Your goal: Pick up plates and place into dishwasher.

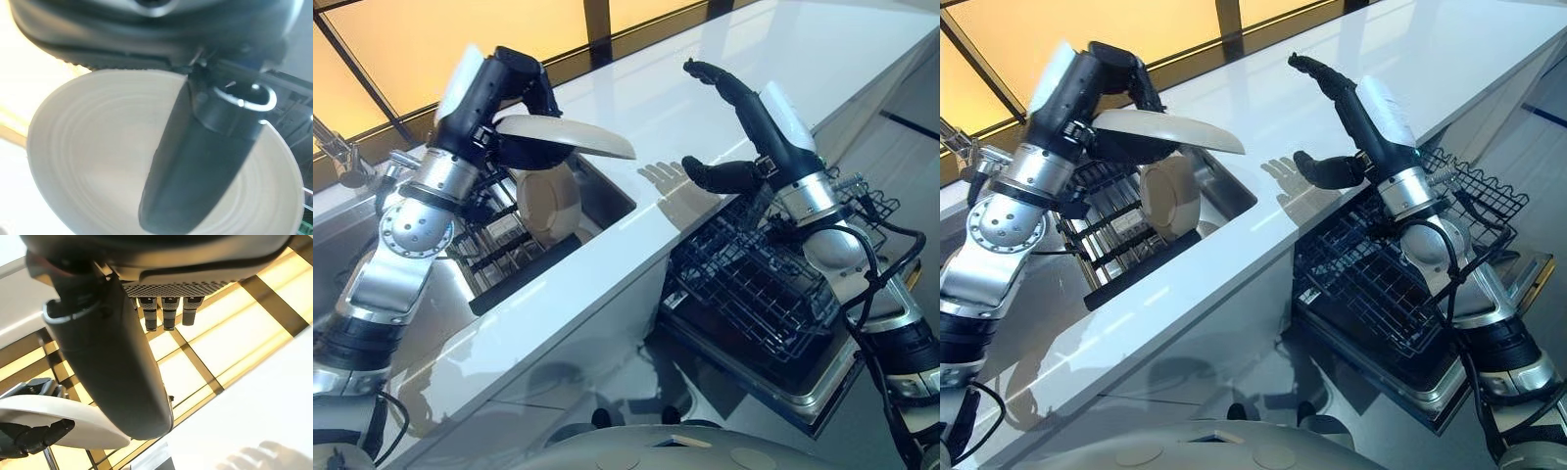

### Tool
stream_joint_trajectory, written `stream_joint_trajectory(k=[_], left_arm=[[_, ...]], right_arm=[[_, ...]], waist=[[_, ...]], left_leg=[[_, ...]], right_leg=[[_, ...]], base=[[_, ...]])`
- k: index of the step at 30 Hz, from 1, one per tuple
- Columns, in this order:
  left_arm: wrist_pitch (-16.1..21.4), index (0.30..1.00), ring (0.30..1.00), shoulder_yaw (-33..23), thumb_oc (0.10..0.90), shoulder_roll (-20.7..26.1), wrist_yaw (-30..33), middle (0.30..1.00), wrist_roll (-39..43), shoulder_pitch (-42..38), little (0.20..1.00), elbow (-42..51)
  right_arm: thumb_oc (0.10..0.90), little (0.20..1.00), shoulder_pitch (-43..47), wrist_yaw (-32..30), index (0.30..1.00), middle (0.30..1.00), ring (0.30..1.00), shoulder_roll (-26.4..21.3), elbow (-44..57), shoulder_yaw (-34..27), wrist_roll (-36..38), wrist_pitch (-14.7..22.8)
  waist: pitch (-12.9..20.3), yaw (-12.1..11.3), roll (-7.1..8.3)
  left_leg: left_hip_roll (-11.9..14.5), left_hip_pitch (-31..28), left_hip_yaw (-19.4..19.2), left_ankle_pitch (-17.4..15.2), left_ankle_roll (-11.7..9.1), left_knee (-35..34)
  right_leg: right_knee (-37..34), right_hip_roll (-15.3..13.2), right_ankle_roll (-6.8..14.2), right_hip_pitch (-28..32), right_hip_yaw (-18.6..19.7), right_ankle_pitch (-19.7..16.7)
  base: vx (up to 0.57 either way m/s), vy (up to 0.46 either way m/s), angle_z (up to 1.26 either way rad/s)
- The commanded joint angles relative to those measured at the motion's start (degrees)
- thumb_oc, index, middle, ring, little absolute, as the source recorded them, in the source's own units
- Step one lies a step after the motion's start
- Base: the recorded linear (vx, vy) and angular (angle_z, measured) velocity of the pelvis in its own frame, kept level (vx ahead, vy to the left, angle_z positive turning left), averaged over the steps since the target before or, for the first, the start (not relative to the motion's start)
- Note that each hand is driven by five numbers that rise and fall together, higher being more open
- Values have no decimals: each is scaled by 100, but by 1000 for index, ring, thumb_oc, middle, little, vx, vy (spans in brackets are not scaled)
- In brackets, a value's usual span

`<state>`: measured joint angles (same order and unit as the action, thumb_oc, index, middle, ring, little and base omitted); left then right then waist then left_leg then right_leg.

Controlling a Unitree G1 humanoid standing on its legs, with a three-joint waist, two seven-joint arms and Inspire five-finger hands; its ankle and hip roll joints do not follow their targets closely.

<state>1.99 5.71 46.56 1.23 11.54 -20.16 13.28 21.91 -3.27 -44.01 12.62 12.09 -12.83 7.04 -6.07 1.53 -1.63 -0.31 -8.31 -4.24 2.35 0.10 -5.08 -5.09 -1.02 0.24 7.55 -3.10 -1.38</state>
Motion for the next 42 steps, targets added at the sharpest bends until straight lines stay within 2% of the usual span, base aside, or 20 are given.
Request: stream_joint_trajectory(k=[1,7,16,24,29,34,37,42], left_arm=[[192,300,300,222,100,-99,148,300,339,-1232,200,191],[115,300,300,401,100,-356,205,300,321,-1302,200,233],[92,300,300,471,100,-465,491,300,29,-1461,200,243],[192,300,300,400,100,-128,1134,300,-1402,-1669,200,73],[142,300,300,342,100,298,1494,300,-2187,-1728,200,-163],[148,300,300,127,100,534,1668,300,-2242,-1538,200,-214],[182,300,300,-51,100,519,1632,300,-2281,-1337,200,-127],[167,300,300,-17,100,508,1524,300,-2314,-1337,200,-142]], right_arm=[[800,900,992,-463,900,900,900,99,288,89,-208,286],[800,900,1152,-326,900,900,900,279,307,357,-39,196],[800,900,1213,73,900,900,900,542,351,605,453,-42],[800,900,1229,307,900,900,900,570,399,667,710,-314],[800,900,1164,-88,900,900,900,467,416,505,607,-415],[800,900,990,-430,900,900,900,448,440,216,491,-428],[800,900,882,-419,900,900,900,452,559,90,553,-406],[800,900,938,-461,900,900,900,461,551,89,626,-348]], waist=[[499,-7,151],[509,-17,166],[511,-28,193],[537,-27,207],[555,-9,191],[549,-15,173],[555,-24,162],[569,-27,165]], left_leg=[[-368,69,97,-273,11,8],[-371,63,90,-280,16,8],[-372,68,86,-279,8,13],[-375,75,72,-277,0,16],[-378,71,46,-279,-9,21],[-387,73,34,-289,-13,41],[-389,71,50,-296,-12,54],[-390,67,43,-296,-15,63]], right_leg=[[347,-53,507,-182,-167,55],[352,-47,504,-169,-165,73],[360,-48,489,-162,-186,94],[372,-51,477,-157,-210,115],[360,-50,479,-152,-214,102],[334,-53,490,-159,-196,74],[324,-48,487,-159,-171,67],[303,-39,487,-151,-172,55]], base=[[0,0,0],[0,0,0],[0,0,0],[0,0,0],[0,0,0],[0,0,0],[0,0,0],[0,0,0]])
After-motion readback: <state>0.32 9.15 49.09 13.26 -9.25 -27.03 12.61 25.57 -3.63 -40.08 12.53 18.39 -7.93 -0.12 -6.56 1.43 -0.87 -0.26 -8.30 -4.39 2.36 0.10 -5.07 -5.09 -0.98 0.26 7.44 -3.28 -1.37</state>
